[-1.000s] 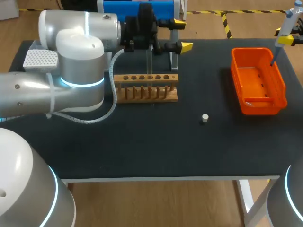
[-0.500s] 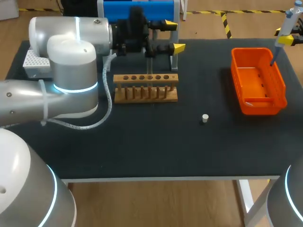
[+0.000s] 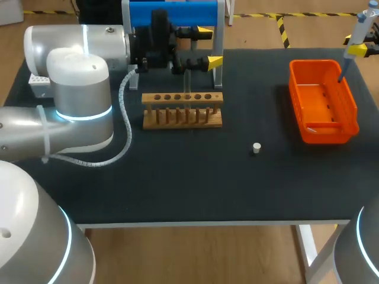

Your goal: Invert the test tube, pick up the pipette, mount the tip to pipette, aspirate from beaker and dispense into the tube, eject the tip, return the pipette, and cap with the stopper.

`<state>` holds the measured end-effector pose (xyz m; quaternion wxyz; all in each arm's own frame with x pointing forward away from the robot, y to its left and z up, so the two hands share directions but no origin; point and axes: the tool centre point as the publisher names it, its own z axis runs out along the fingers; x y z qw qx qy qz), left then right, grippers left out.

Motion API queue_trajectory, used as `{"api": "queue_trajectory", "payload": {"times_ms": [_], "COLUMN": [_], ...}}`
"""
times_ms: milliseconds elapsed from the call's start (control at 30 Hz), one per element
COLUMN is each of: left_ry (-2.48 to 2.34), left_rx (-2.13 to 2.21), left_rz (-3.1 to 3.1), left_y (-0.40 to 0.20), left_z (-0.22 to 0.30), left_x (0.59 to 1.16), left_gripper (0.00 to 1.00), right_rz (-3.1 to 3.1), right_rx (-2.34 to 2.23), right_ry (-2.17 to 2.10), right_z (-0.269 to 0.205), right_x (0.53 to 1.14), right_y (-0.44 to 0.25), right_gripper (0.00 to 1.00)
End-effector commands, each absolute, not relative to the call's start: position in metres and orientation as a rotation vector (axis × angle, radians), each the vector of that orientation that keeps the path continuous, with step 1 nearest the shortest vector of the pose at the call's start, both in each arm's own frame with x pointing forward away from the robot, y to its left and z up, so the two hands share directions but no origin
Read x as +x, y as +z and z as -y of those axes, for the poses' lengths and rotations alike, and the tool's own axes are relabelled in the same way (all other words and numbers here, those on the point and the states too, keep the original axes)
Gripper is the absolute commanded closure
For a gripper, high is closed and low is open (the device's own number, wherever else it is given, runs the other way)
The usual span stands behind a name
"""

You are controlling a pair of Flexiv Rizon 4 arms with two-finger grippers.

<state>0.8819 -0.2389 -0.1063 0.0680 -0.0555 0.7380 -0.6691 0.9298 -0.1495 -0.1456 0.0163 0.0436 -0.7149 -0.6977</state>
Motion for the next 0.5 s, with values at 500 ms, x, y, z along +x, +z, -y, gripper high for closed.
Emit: {"api": "queue_trajectory", "payload": {"times_ms": [500], "left_ry": [-2.046], "left_rx": [-0.171], "left_rz": [-2.204], "left_y": [-0.1073], "left_z": [0.2354], "left_x": [0.8847], "left_gripper": [0.0], "right_rz": [2.225], "right_rx": [0.137], "right_ry": [-2.166], "right_z": [0.1498], "right_x": [0.9303], "right_y": [-0.1447], "right_gripper": [1.0]}}
